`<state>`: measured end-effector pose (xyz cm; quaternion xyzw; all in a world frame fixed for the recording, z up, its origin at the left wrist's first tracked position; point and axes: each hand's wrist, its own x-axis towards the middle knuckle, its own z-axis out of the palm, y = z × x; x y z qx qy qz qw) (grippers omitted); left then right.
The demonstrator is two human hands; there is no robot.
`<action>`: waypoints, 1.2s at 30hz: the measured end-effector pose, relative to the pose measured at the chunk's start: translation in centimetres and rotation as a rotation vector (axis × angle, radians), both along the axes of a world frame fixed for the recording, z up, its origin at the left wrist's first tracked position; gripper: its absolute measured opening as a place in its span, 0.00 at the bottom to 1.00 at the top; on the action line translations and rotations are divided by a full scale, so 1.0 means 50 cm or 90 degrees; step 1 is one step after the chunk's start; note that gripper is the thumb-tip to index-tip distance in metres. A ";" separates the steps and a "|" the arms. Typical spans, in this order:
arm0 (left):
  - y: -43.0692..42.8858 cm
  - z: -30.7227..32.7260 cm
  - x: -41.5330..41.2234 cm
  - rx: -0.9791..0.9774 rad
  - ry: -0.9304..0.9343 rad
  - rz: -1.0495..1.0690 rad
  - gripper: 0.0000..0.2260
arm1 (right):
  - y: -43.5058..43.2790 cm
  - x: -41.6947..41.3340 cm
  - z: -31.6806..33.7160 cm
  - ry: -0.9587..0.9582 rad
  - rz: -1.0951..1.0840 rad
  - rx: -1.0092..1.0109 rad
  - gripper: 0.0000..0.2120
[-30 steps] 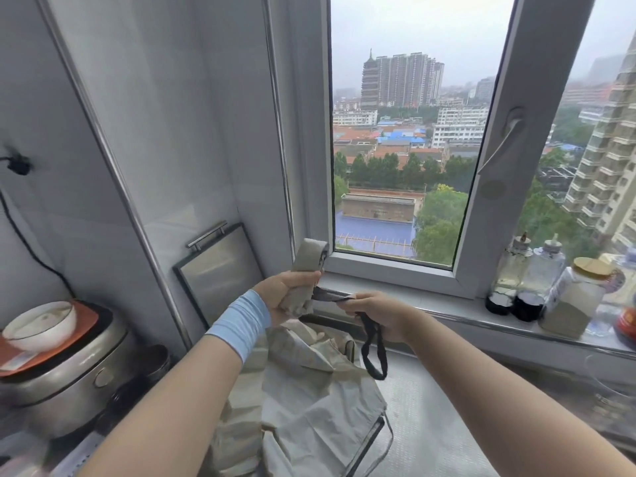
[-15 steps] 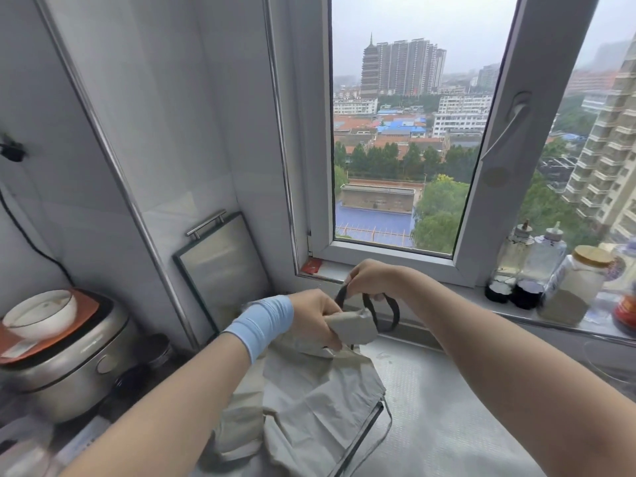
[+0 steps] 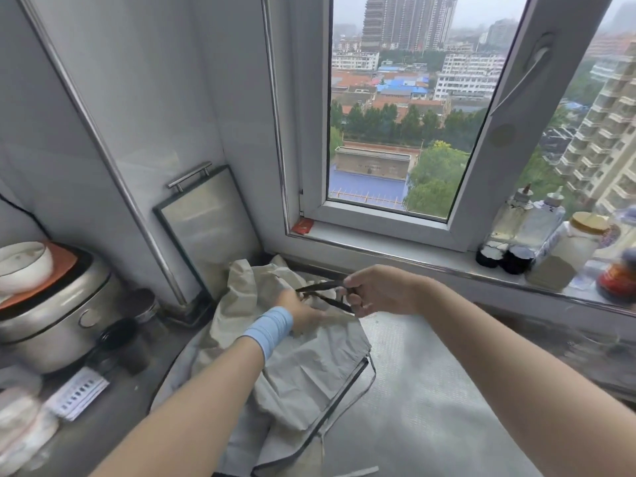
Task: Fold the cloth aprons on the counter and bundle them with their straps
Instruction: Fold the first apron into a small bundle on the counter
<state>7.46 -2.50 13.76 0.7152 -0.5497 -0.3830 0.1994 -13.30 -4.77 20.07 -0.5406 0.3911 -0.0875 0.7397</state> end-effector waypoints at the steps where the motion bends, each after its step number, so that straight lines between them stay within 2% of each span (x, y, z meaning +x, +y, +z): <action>1: -0.005 -0.004 0.006 -0.017 -0.001 0.015 0.16 | 0.013 -0.013 -0.033 -0.003 0.003 0.034 0.08; 3: -0.007 -0.014 0.005 -0.011 -0.003 -0.009 0.12 | 0.044 -0.033 -0.103 -0.005 -0.015 0.109 0.06; 5: 0.001 -0.023 -0.010 0.010 0.004 -0.064 0.10 | 0.075 -0.047 -0.162 -0.037 -0.092 0.196 0.05; 8: 0.020 -0.050 -0.046 0.001 0.047 -0.137 0.14 | 0.103 -0.066 -0.226 -0.050 -0.215 0.277 0.05; 12: 0.059 -0.103 -0.097 0.039 0.056 -0.283 0.11 | 0.111 -0.085 -0.286 0.100 -0.199 0.291 0.07; 14: 0.073 -0.139 -0.119 0.058 0.016 -0.328 0.10 | 0.109 -0.098 -0.304 0.177 -0.160 0.278 0.08; 18: 0.084 -0.170 -0.153 0.012 -0.199 -0.409 0.07 | 0.094 -0.117 -0.317 0.213 -0.162 0.273 0.14; 20: 0.083 -0.187 -0.167 -0.024 -0.286 -0.441 0.05 | 0.090 -0.110 -0.315 0.240 -0.156 0.215 0.11; 25: 0.076 -0.245 -0.172 -0.063 -0.398 -0.446 0.08 | 0.094 -0.095 -0.349 0.329 -0.183 -0.098 0.06; 27: 0.081 -0.280 -0.177 -0.095 -0.410 -0.462 0.07 | 0.102 -0.091 -0.383 0.355 -0.177 -0.191 0.11; 30: 0.115 -0.339 -0.186 -0.098 -0.371 -0.455 0.12 | 0.125 -0.090 -0.442 0.412 -0.176 -0.313 0.16; 31: 0.127 -0.359 -0.188 -0.106 -0.341 -0.462 0.13 | 0.134 -0.091 -0.464 0.437 -0.156 -0.364 0.14; 33: 0.141 -0.396 -0.186 -0.130 -0.255 -0.461 0.15 | 0.152 -0.095 -0.494 0.488 -0.122 -0.425 0.05; 36: 0.148 -0.442 -0.172 -0.158 -0.181 -0.419 0.20 | 0.172 -0.097 -0.520 0.482 -0.142 -0.486 0.08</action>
